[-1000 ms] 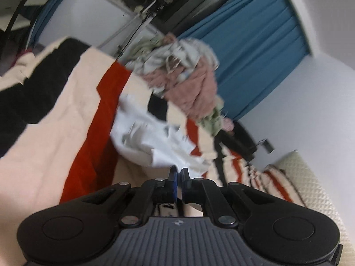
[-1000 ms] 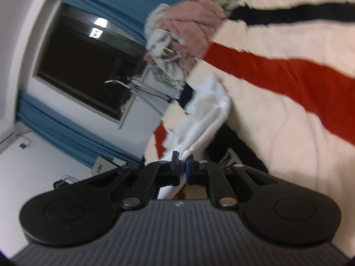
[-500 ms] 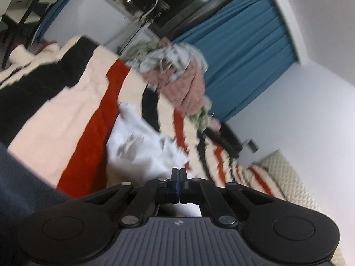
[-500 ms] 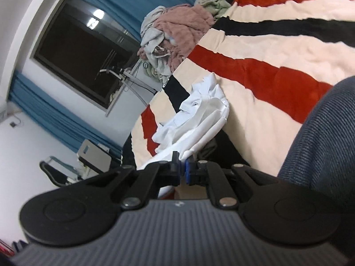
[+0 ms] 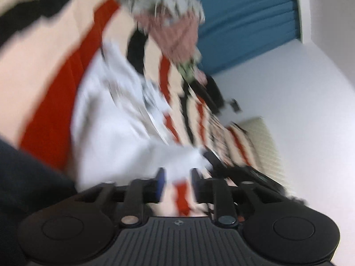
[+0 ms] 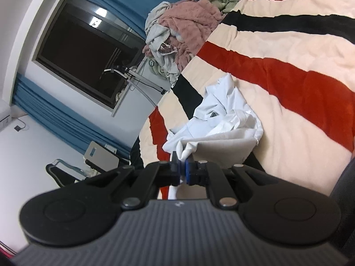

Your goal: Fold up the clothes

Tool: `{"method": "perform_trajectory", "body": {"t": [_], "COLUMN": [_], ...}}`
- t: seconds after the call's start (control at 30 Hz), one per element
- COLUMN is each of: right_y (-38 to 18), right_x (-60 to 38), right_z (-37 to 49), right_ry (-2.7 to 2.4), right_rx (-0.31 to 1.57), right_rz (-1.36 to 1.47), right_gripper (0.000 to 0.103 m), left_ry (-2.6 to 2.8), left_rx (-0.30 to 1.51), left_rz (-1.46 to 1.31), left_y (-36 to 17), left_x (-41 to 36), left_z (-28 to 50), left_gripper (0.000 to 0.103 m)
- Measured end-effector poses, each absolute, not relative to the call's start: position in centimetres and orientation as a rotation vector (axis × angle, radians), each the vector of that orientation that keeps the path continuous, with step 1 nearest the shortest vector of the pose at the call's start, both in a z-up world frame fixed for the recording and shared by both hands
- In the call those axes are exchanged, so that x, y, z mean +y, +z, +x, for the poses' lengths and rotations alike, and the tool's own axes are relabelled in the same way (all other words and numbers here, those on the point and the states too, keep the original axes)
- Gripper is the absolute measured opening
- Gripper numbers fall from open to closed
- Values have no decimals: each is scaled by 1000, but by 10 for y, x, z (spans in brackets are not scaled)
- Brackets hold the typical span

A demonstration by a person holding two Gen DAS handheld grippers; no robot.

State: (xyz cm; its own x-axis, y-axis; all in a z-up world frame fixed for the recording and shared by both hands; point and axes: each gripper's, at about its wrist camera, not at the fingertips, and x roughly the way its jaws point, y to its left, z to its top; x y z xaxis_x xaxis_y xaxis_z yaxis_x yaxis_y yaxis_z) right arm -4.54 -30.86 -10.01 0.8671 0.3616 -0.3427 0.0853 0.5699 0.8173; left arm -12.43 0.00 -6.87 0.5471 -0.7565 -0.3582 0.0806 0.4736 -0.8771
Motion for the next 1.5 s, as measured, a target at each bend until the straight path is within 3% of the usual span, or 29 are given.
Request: {"method": "perform_trajectory", "body": {"t": [0.13, 0.23, 0.4, 0.57, 0.73, 0.93, 1.2, 1.33, 1.5], "right_y": [-101, -101, -101, -103, -102, -91, -72, -90, -134], "right_x": [-311, -313, -324, -332, -335, -336, -331, -331, -337], "right_z": [-45, -47, -56, -64, -68, -50, 87, 167, 237], "right_ry": [161, 157, 137, 121, 113, 128, 91, 58, 48], "right_rx": [511, 502, 473, 450, 442, 441, 430, 471, 539], "right_rz": [985, 1000, 1036, 1070, 1069, 1068, 1015, 982, 942], "right_gripper": [8, 8, 8, 8, 8, 8, 8, 8, 9], "left_ry": [-634, -549, -447, -324, -267, -293, -276, -220, -236], "left_rx": [955, 1003, 910, 917, 886, 796, 738, 774, 815], "left_rz": [-1130, -1256, -1329, -1267, -1206, -1121, -952, -867, -780], "left_y": [-97, -123, -133, -134, -124, -83, -11, -24, -68], "left_x": [-6, -2, 12, 11, 13, 28, 8, -9, -12], "left_z": [-124, -120, -121, -117, -110, -91, 43, 148, 218], "left_gripper": [79, 80, 80, 62, 11, 8, 8, 8, 8]}}
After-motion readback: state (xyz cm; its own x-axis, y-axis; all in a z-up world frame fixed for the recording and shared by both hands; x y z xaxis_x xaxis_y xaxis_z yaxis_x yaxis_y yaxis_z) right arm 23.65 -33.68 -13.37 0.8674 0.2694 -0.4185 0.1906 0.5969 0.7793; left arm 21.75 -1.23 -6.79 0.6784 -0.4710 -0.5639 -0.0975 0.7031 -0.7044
